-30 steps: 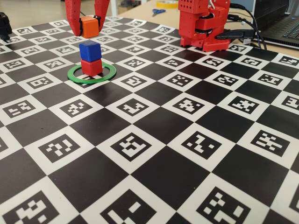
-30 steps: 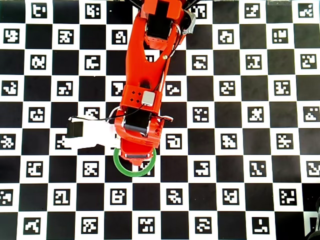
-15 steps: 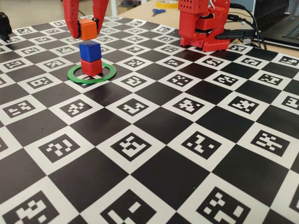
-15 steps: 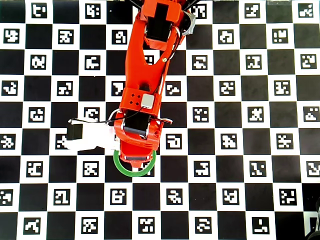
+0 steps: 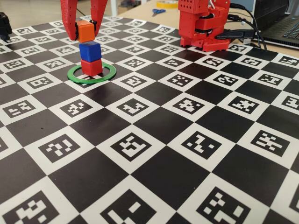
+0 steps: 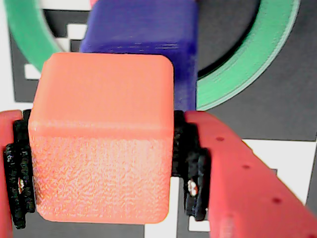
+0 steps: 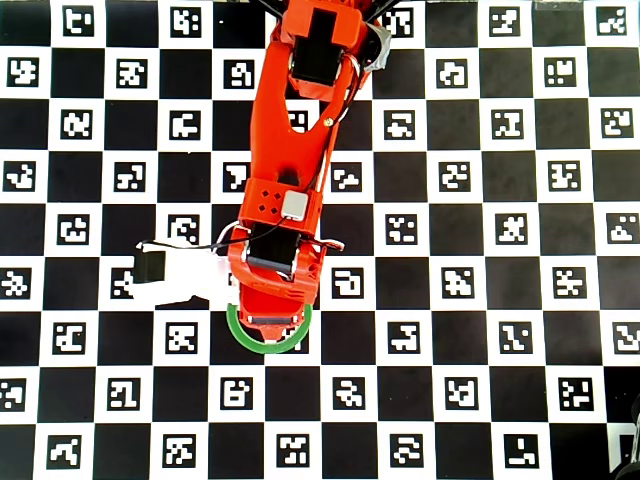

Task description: Grab the red cube then put it in the green circle then put the blue cube on top and finally the orange cube on top

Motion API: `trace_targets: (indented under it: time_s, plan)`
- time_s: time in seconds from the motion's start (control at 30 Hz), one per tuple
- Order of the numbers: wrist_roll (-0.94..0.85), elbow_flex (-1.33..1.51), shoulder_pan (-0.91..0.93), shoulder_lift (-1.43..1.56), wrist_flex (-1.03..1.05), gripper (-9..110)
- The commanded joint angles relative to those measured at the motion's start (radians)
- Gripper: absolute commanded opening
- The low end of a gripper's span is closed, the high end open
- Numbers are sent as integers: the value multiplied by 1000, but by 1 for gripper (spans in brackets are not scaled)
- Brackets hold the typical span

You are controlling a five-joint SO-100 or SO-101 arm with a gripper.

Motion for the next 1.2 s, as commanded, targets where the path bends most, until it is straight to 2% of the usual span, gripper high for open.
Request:
trace_targets:
  time_s: [0.0,0.73,0.97,1.17]
  plan:
    - [-9,-3,18,34,-3,-2]
    - [-21,29,17,37,5,-2]
    - [-8,29,20,43,12,16]
    - [18,31,21,44,15,21]
